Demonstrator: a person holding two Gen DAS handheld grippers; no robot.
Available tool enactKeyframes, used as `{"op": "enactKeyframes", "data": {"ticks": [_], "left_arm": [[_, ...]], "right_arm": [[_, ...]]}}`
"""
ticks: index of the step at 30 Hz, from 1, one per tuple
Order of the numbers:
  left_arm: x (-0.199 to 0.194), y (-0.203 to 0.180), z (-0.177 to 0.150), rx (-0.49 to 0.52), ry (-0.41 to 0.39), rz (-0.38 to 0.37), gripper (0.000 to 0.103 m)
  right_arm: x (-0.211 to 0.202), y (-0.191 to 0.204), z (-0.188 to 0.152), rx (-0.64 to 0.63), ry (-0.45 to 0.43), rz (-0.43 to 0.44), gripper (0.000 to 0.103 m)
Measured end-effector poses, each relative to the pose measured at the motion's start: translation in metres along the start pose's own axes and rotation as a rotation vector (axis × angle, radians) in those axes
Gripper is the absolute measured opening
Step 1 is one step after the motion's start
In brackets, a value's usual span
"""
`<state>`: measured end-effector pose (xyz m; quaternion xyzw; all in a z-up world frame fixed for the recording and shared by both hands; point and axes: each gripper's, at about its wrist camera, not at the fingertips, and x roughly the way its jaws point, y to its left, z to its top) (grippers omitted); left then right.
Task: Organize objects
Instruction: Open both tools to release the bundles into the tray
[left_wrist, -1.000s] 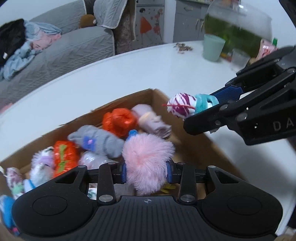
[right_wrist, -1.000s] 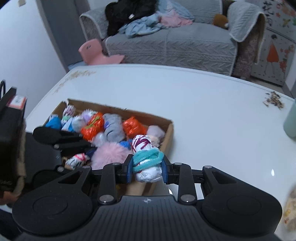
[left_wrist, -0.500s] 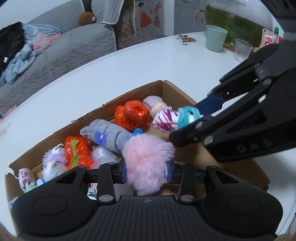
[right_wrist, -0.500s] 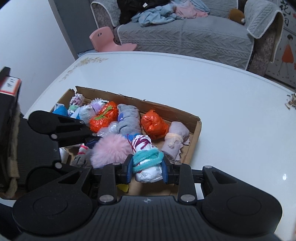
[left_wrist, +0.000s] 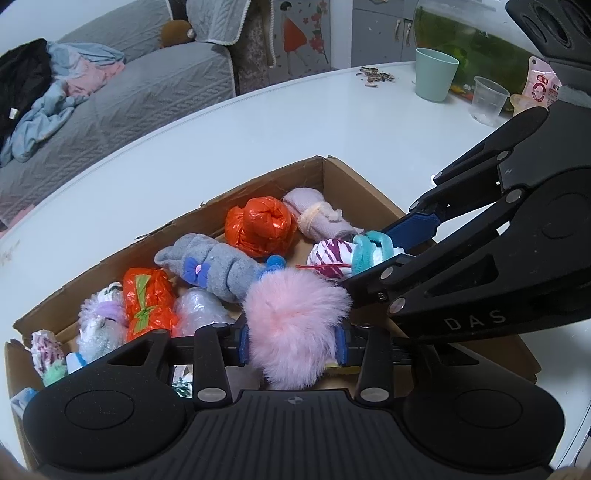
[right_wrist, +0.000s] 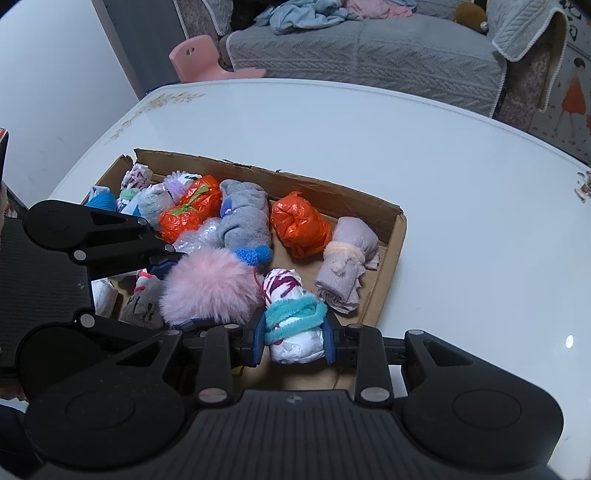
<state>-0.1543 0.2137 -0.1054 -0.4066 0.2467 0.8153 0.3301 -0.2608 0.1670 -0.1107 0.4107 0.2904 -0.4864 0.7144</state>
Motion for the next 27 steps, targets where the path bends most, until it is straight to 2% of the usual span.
{"op": "enactKeyframes", "data": {"ticks": [4,11,13,18,22,27], "left_arm": [[-0.002,-0.002,0.0,0.01,-0.008,-0.004,0.052],[-0.01,-0.001,0.002,0.012,-0.03,-0.024,0.068],[-0.014,-0.002,0.002,0.019,-0.033,-0.024,0.069],[-0.028,-0.004,0.0,0.04,-0.041,-0.035,0.07],[-0.047,-0.008,-0.005,0.06,-0.049,-0.039,0.074],[-0.072,-0.006,-0.019,0.056,-0.027,-0.05,0.078]], "right_arm": [[-0.001,0.001,0.0,0.003,-0.005,-0.005,0.03],[-0.009,-0.001,0.001,0.019,-0.034,-0.018,0.037],[-0.013,-0.002,0.002,0.025,-0.047,-0.022,0.041],[-0.019,-0.005,0.003,0.04,-0.067,-0.024,0.041],[-0.025,-0.003,0.001,0.045,-0.074,-0.024,0.045],[-0.035,0.001,-0.008,0.06,-0.073,-0.026,0.048]]}}
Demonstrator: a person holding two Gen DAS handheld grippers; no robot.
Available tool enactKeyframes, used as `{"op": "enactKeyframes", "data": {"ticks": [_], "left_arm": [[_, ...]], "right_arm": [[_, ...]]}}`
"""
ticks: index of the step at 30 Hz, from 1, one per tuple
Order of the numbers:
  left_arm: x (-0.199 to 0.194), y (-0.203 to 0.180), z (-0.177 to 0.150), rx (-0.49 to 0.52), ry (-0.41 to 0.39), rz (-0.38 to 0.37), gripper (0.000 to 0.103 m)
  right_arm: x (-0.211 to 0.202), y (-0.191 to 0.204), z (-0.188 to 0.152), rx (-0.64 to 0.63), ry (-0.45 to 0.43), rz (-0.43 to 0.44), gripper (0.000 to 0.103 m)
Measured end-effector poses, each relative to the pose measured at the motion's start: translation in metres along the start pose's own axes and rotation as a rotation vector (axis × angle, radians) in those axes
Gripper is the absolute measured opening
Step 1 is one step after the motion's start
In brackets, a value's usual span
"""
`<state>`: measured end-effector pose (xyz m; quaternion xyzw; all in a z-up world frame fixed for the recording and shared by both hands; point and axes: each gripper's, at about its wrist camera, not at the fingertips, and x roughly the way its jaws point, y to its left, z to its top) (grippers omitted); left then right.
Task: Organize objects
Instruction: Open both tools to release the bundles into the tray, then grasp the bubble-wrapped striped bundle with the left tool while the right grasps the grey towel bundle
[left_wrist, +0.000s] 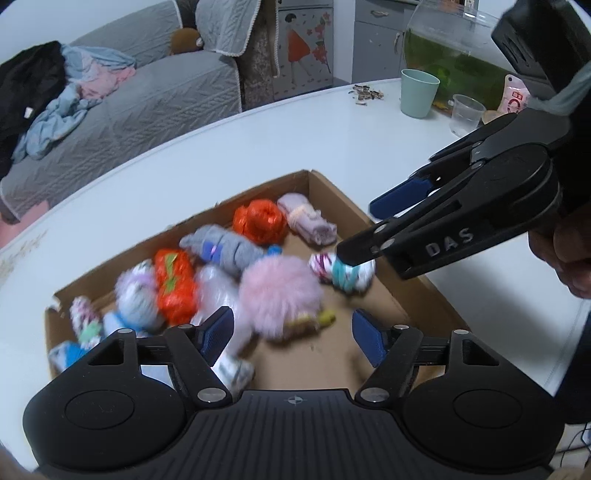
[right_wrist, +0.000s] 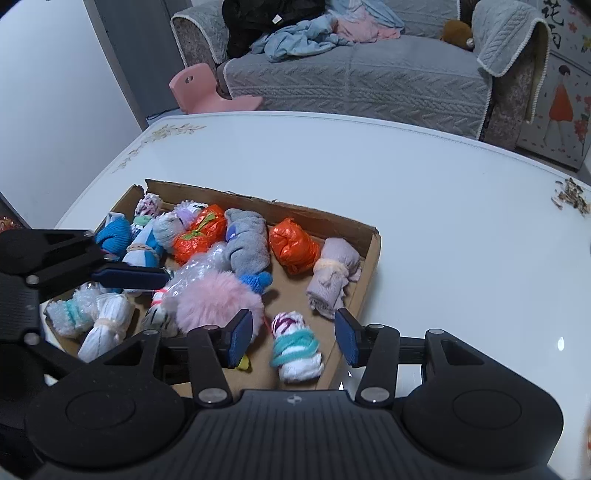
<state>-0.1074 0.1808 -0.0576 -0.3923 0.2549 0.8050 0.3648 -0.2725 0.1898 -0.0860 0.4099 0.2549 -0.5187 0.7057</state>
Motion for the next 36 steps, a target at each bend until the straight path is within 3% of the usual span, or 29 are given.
{"op": "enactKeyframes", "data": {"ticks": [6,10,13,16,18,24,29,36], "left_arm": [[-0.033,0.003,-0.027,-0.012,0.04,0.013,0.083],[-0.053,0.003,-0.049,-0.04,0.067,0.004,0.085],[-0.068,0.002,-0.066,0.0,0.075,0.004,0.086],[-0.075,-0.001,-0.084,0.076,0.075,-0.026,0.086],[-0.075,-0.004,-0.097,0.149,0.067,-0.076,0.086],[-0.065,-0.025,-0.12,0.433,0.034,-0.128,0.084],[-0.05,-0.031,-0.126,0.625,0.026,-0.167,0.084],[-0.027,-0.03,-0.126,0.705,0.052,-0.238,0.083]], "right_arm": [[-0.017,0.018,-0.018,-0.042,0.006,0.001,0.06],[-0.029,0.029,-0.029,-0.066,-0.003,0.04,0.061],[-0.041,0.038,-0.043,-0.095,-0.008,0.098,0.061],[-0.056,0.058,-0.062,-0.216,-0.016,0.161,0.062],[-0.065,0.074,-0.079,-0.348,-0.041,0.186,0.068],[-0.06,0.113,-0.114,-0.702,-0.041,0.237,0.069],[-0.045,0.12,-0.111,-0.795,-0.042,0.275,0.069],[-0.024,0.12,-0.098,-0.812,-0.011,0.297,0.067]]}}
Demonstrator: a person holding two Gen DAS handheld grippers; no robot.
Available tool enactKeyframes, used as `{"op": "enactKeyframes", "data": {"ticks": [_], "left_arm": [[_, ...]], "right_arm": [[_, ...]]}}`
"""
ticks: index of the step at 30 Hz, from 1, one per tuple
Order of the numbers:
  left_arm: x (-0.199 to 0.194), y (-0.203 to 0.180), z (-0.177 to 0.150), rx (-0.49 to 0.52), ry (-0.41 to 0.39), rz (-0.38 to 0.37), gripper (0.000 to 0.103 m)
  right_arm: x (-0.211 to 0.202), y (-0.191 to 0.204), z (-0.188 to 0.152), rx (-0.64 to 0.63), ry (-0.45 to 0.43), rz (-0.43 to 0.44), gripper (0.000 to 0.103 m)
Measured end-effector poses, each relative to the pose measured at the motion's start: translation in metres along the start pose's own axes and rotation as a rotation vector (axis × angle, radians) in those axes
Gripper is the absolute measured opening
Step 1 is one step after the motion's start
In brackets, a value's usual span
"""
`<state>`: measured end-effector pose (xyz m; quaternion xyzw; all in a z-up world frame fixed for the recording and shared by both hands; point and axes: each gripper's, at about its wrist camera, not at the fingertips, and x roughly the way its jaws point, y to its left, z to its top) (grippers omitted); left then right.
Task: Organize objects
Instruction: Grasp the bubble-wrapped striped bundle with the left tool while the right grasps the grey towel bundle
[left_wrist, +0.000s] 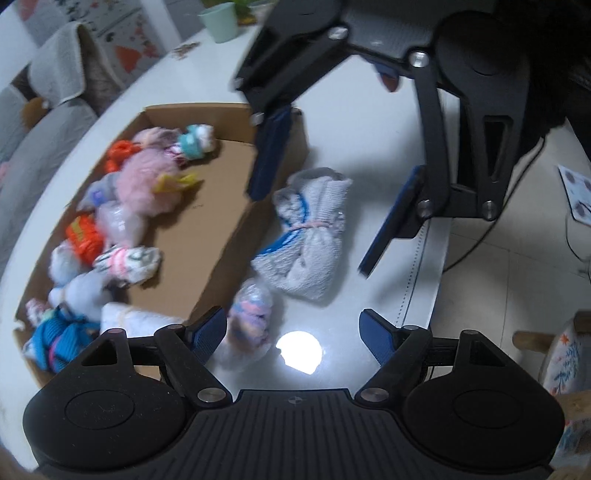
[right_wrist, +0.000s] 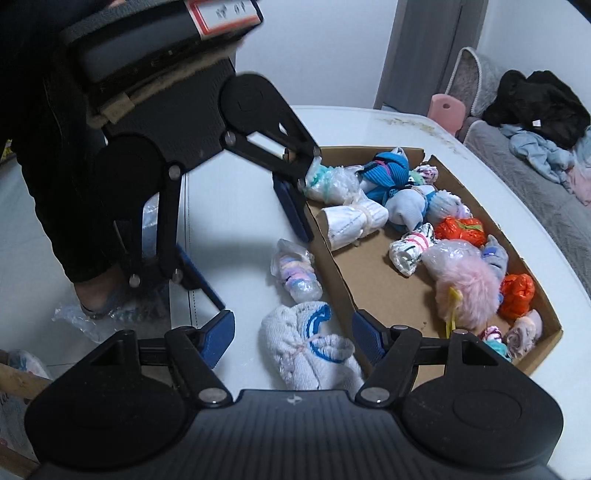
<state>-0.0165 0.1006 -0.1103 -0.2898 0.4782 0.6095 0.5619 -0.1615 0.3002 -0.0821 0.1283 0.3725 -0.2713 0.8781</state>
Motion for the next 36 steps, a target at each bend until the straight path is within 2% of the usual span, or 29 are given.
{"op": "enactKeyframes", "data": {"ticks": [8,14,17,18,21,26,29,31,34,36], "left_arm": [[0.021,0.01,0.001,0.049,0.012,-0.042,0.085],[0.024,0.023,-0.002,-0.034,0.012,-0.115,0.086],[0.024,0.025,-0.007,-0.073,0.017,-0.16,0.084],[0.024,0.024,-0.009,-0.081,0.016,-0.167,0.084],[0.022,0.026,-0.013,-0.092,0.01,-0.163,0.084],[0.02,0.029,-0.016,-0.099,0.023,-0.138,0.085],[0.02,0.036,-0.02,-0.138,0.036,-0.141,0.086],[0.019,0.038,-0.021,-0.156,0.03,-0.138,0.082],[0.015,0.041,-0.021,-0.162,0.014,-0.138,0.062],[0.012,0.043,-0.02,-0.177,0.015,-0.138,0.032]], "right_arm": [[0.015,-0.002,-0.008,-0.003,0.054,0.034,0.065],[0.021,0.006,-0.012,-0.037,0.122,0.032,0.065],[0.021,0.008,-0.015,-0.029,0.162,0.053,0.054],[0.023,0.008,-0.016,-0.021,0.183,0.064,0.047],[0.025,0.012,-0.021,-0.019,0.212,0.066,0.045],[0.02,0.008,-0.022,0.039,0.185,0.055,0.046],[0.017,0.008,-0.022,0.07,0.173,0.063,0.047],[0.017,0.008,-0.021,0.082,0.185,0.063,0.047],[0.02,0.004,-0.018,0.118,0.199,0.066,0.046],[0.019,0.003,-0.017,0.139,0.207,0.068,0.045]]}}
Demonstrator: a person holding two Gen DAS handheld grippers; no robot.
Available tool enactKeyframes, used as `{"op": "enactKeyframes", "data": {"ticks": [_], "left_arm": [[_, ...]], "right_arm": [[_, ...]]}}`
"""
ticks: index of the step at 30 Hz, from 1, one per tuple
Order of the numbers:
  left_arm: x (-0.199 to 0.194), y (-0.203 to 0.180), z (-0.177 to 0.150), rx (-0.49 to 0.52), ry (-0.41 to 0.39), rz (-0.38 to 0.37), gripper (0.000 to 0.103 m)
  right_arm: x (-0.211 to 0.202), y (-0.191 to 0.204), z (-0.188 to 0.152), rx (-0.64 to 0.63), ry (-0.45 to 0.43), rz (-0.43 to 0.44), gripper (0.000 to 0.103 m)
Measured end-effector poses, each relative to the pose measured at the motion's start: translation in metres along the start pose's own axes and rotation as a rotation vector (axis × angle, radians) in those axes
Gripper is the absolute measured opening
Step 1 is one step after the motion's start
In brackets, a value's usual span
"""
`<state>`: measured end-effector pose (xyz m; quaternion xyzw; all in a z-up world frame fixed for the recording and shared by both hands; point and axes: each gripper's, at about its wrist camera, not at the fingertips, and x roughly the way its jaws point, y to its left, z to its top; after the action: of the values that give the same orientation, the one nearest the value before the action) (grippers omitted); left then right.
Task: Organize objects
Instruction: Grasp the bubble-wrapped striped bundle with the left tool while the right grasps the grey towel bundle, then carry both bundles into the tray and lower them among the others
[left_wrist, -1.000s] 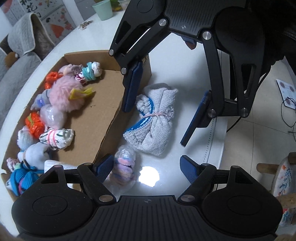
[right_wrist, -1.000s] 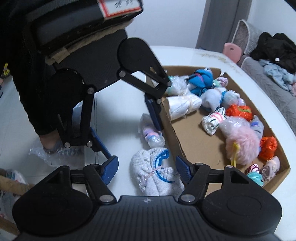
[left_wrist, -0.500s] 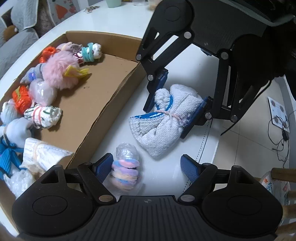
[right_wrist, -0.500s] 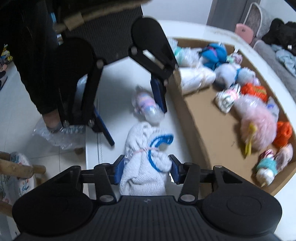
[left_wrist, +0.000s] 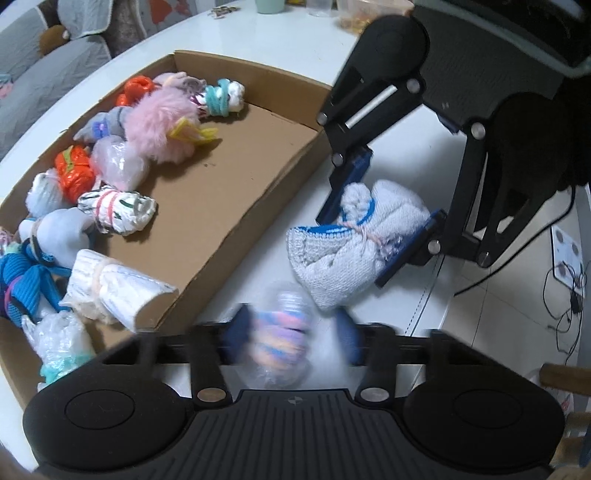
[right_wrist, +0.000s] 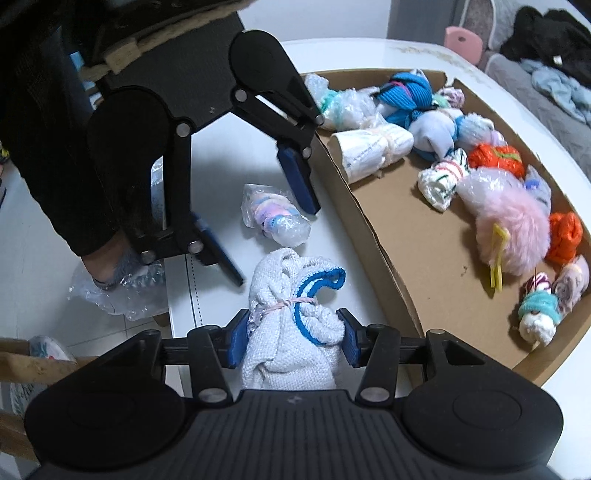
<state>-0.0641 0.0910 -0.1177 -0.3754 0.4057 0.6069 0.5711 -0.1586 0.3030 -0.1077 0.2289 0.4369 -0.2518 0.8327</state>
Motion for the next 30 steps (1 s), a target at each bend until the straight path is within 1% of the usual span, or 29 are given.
{"op": "enactKeyframes", "data": {"ticks": [4,6,8,12,14,16,19,21,22,24,27,30], "left_arm": [[-0.004,0.0,0.0,-0.019,0.025,-0.013,0.031],[-0.006,0.001,0.0,-0.033,0.032,-0.022,0.03],[-0.012,-0.009,0.001,-0.041,0.047,-0.028,0.03],[-0.028,-0.013,0.009,-0.056,0.055,-0.03,0.031],[-0.041,-0.011,0.019,-0.095,0.026,-0.026,0.031],[-0.057,-0.004,0.03,-0.16,-0.028,-0.022,0.031],[-0.075,0.01,0.045,-0.267,-0.117,0.003,0.031],[-0.079,0.021,0.053,-0.338,-0.156,0.029,0.031],[-0.078,0.025,0.057,-0.375,-0.169,0.048,0.031],[-0.071,0.033,0.062,-0.427,-0.167,0.098,0.031],[-0.056,0.042,0.071,-0.46,-0.155,0.142,0.031],[-0.045,0.047,0.077,-0.489,-0.158,0.159,0.031]], "right_arm": [[-0.004,-0.002,-0.002,0.058,0.004,0.013,0.038],[-0.007,-0.002,-0.003,0.079,0.002,0.018,0.037],[-0.013,-0.002,-0.005,0.098,-0.009,0.022,0.037],[-0.033,-0.004,-0.008,0.14,-0.057,0.028,0.037],[-0.051,-0.005,-0.013,0.165,-0.107,0.012,0.037],[-0.071,-0.012,-0.015,0.208,-0.181,-0.012,0.037],[-0.098,-0.031,-0.017,0.289,-0.301,-0.086,0.037],[-0.105,-0.045,-0.015,0.333,-0.346,-0.134,0.037],[-0.107,-0.05,-0.016,0.351,-0.36,-0.154,0.037],[-0.106,-0.06,-0.014,0.382,-0.369,-0.185,0.037],[-0.097,-0.071,-0.011,0.409,-0.354,-0.209,0.037],[-0.092,-0.075,-0.008,0.418,-0.335,-0.202,0.037]]}}
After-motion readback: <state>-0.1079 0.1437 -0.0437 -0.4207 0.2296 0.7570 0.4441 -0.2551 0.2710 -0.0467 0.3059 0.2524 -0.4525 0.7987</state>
